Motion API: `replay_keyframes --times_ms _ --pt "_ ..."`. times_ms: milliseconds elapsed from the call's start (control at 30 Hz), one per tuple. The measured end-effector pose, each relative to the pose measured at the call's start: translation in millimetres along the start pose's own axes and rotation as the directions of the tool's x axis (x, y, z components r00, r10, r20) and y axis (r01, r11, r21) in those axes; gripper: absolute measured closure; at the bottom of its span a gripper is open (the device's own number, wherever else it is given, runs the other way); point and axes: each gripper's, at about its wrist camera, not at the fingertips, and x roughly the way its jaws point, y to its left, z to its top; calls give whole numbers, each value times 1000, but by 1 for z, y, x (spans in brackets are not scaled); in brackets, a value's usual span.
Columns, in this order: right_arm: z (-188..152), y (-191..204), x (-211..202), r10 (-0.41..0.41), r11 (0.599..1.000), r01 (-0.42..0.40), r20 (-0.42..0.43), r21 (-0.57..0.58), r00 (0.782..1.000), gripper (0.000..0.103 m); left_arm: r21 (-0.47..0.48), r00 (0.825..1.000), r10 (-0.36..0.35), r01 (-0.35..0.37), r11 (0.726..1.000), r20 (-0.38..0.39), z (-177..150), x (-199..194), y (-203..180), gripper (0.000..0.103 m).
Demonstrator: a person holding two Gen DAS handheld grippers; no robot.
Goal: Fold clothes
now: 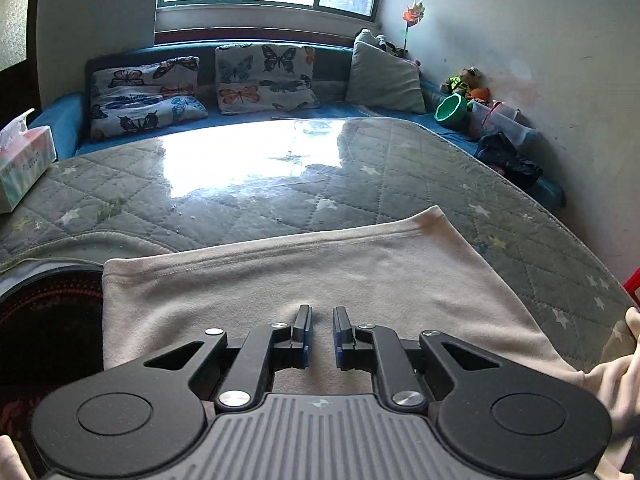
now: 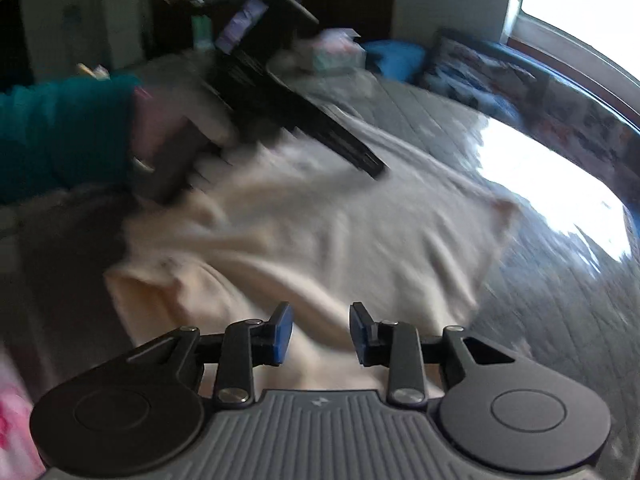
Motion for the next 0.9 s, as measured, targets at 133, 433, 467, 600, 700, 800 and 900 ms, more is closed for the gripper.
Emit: replay_keyframes --times_ms 133,433,467,600,700,800,900 --pt "14 25 8 143 986 -142 0 -84 990 66 8 1000 5 -5 1000 -1 1 1 -1 90" --pt "9 64 31 149 960 -151 -27 -236 988 89 0 1000 6 -6 1000 0 1 0 -1 90" --pt "9 64 30 160 958 -164 -35 -235 986 88 -1 1000 5 -5 1000 0 1 1 -1 90" --pt "2 63 19 155 956 -156 -26 -248 988 72 -2 1000 4 -4 1000 0 1 1 -1 90" --pt "2 60 20 148 961 -147 -14 -236 989 72 -5 1000 5 -5 1000 2 0 1 -1 90" --pt "1 61 26 147 957 -150 -28 -248 989 72 -8 1000 5 -5 1000 0 1 1 -1 90" --pt "-1 61 29 140 956 -143 -28 -254 990 73 -8 1000 5 -5 1000 0 1 1 -1 90"
